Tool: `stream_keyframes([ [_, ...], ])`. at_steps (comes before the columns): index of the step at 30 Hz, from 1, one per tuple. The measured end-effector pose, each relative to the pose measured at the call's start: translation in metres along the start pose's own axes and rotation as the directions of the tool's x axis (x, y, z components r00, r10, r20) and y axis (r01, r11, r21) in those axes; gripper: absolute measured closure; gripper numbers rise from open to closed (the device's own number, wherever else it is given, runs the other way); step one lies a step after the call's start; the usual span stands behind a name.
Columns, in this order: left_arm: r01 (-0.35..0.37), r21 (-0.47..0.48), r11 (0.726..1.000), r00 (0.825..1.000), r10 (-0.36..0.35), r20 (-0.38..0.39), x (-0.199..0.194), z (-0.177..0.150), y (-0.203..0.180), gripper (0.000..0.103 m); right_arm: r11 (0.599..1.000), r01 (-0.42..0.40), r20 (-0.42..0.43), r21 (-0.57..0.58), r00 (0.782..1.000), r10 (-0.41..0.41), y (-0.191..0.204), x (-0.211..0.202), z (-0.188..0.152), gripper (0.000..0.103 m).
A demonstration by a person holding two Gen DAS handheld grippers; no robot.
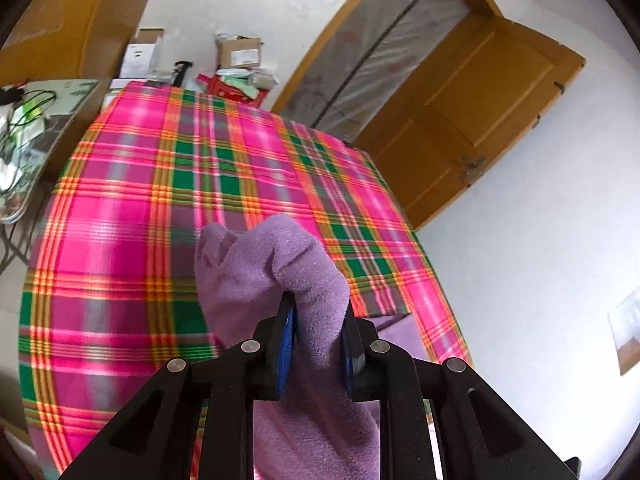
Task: Fold clothes
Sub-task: 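Lift the gripped sweater edge with both grippers and fold it over the stack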
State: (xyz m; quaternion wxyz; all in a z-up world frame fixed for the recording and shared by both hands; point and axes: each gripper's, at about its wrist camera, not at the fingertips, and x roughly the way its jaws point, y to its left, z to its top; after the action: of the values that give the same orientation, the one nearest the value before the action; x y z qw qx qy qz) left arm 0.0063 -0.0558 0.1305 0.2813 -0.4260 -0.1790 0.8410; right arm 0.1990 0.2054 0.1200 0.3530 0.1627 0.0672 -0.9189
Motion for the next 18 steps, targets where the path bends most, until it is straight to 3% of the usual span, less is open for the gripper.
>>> stream_keyframes([
  [18, 0.066, 0.05, 0.997, 0.997, -0.063, -0.054, 0.058, 0.011, -0.065, 0.083, 0.982, 0.156, 0.024, 0.106, 0.987, -0.16, -0.068, -0.051, -0.01, 0.092],
])
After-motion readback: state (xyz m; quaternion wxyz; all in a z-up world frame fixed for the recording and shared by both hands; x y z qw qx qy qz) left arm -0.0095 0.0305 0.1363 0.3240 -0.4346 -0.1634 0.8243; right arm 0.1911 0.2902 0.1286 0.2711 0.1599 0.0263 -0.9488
